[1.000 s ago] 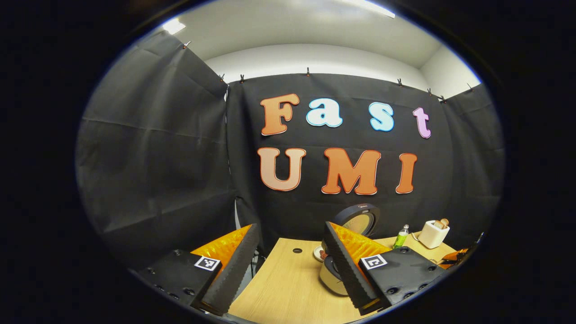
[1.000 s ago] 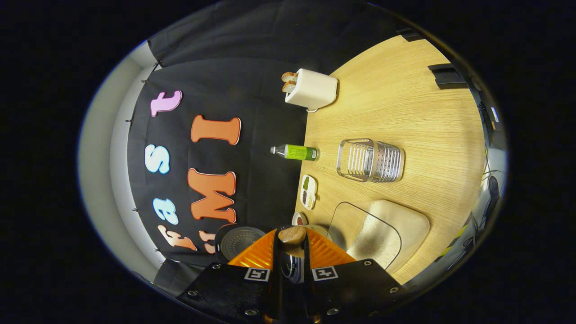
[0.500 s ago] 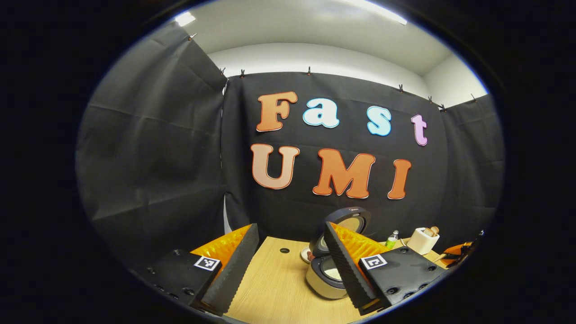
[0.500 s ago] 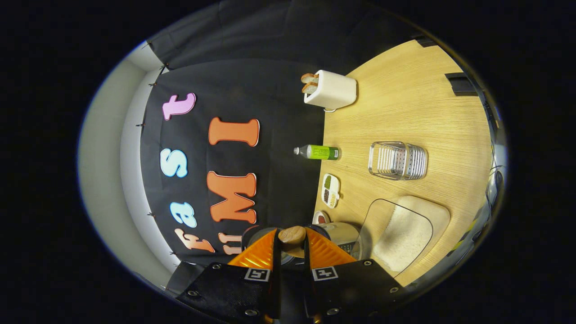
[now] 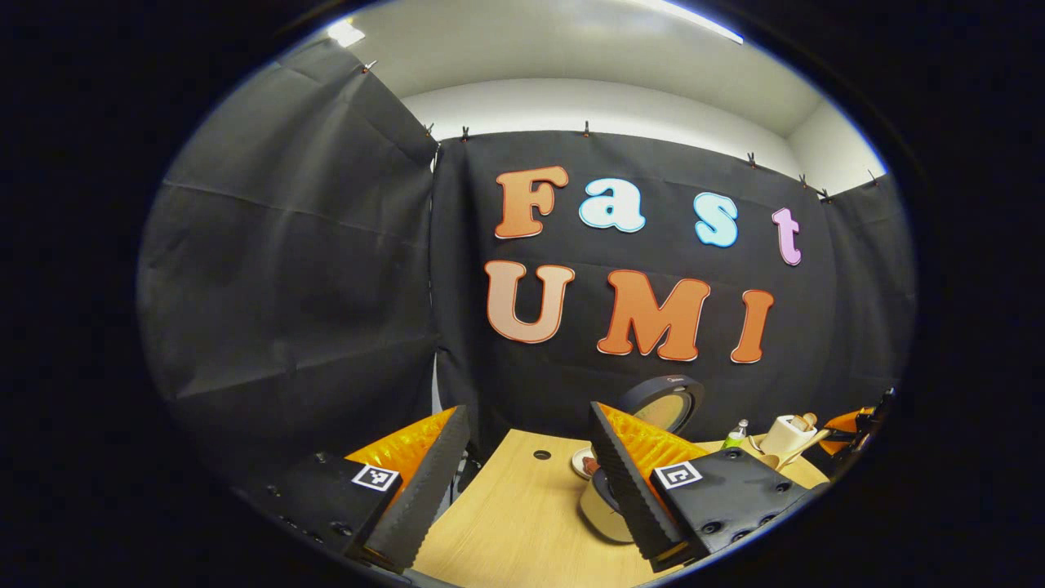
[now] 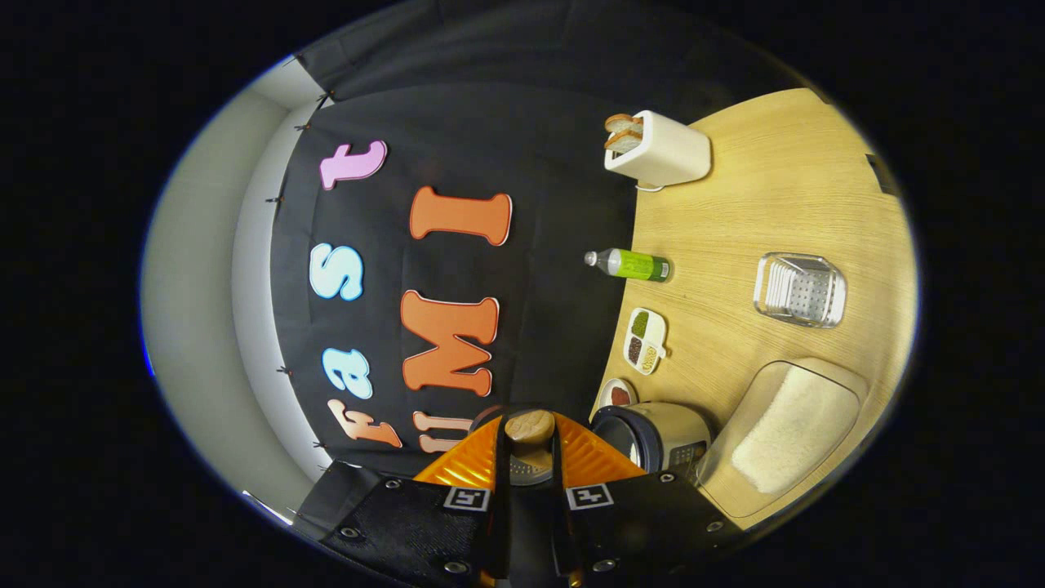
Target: Close the left gripper, press the button to open the rice cooker; take a wooden spoon from the chopstick holder with the right hand, scoop a spoonful of rice and pour it into the rice cooker, then put the wooden spoon back into the chopstick holder.
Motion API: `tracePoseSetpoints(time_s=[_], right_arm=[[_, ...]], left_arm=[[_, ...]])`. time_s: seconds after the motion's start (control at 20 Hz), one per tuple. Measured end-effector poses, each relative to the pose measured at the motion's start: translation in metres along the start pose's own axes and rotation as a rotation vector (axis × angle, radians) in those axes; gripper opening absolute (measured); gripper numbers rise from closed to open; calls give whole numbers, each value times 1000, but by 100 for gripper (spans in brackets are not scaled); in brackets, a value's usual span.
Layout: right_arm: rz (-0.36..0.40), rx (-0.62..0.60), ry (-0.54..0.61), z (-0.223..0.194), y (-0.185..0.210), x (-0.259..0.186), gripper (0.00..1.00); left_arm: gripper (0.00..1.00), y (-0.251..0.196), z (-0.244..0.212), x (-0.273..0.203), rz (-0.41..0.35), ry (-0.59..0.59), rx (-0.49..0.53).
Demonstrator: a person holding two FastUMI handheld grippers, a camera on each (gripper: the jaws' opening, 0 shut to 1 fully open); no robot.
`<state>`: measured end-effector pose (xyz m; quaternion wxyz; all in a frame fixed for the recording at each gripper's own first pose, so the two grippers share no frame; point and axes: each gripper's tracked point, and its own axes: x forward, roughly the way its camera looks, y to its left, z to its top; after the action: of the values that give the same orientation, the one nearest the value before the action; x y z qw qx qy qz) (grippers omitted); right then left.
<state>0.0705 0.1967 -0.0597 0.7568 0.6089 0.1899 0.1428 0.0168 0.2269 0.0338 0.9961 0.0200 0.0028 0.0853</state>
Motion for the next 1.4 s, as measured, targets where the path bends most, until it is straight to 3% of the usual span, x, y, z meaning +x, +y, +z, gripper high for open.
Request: tracePoseSetpoints(time_s=[0.4, 0.7, 0.95, 1.4], right_arm=[[24, -119, 55, -22, 41, 61, 20], [-5, -368, 87, -48, 52, 93, 19], [5, -571, 94, -65, 65, 104, 20], [57, -708, 109, -80, 85, 111, 20]], left_arm=[[94, 26, 3, -9, 57, -10, 22], [94, 38, 0, -9, 90, -5, 20], [94, 46, -2, -10, 112, -1, 9], [94, 47, -2, -10, 120, -2, 9]])
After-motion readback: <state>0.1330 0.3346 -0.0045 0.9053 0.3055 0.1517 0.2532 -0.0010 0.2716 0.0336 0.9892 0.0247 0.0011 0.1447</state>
